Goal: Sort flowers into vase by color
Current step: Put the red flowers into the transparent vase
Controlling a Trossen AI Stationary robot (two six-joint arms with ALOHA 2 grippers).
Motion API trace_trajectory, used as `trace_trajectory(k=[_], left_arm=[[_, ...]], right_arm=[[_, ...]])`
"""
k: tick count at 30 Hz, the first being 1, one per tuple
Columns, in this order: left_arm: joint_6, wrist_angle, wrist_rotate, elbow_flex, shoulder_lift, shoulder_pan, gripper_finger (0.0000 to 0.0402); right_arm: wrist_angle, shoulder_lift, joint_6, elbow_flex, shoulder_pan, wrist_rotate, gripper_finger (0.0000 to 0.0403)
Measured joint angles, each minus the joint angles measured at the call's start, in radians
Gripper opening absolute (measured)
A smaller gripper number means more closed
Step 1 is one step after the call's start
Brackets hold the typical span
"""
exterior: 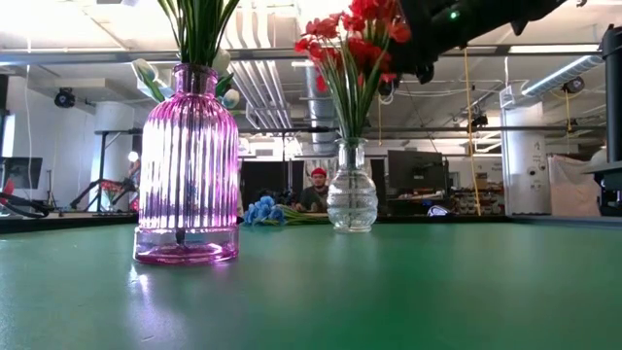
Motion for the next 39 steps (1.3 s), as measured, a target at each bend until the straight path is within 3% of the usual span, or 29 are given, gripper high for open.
trace_trajectory(k=[14, 31, 39], left_arm=[[-0.004, -0.001, 0.000, -0.002, 0.000, 0.000, 0.0185], [-0.024, -0.003, 0.000, -0.002, 0.032, 0.000, 0.0185], [-0.024, -0.002, -0.002, -0.002, 0.037, 0.000, 0.0185]], right_arm=[[0.059, 0.108, -0.002, 0.000, 0.002, 0.001, 0.0023], [0.001, 0.073, 0.001, 0.001, 0.013, -0.002, 0.0159], [-0.051, 0.019, 0.009, 0.001, 0.025, 0.000, 0.0184]])
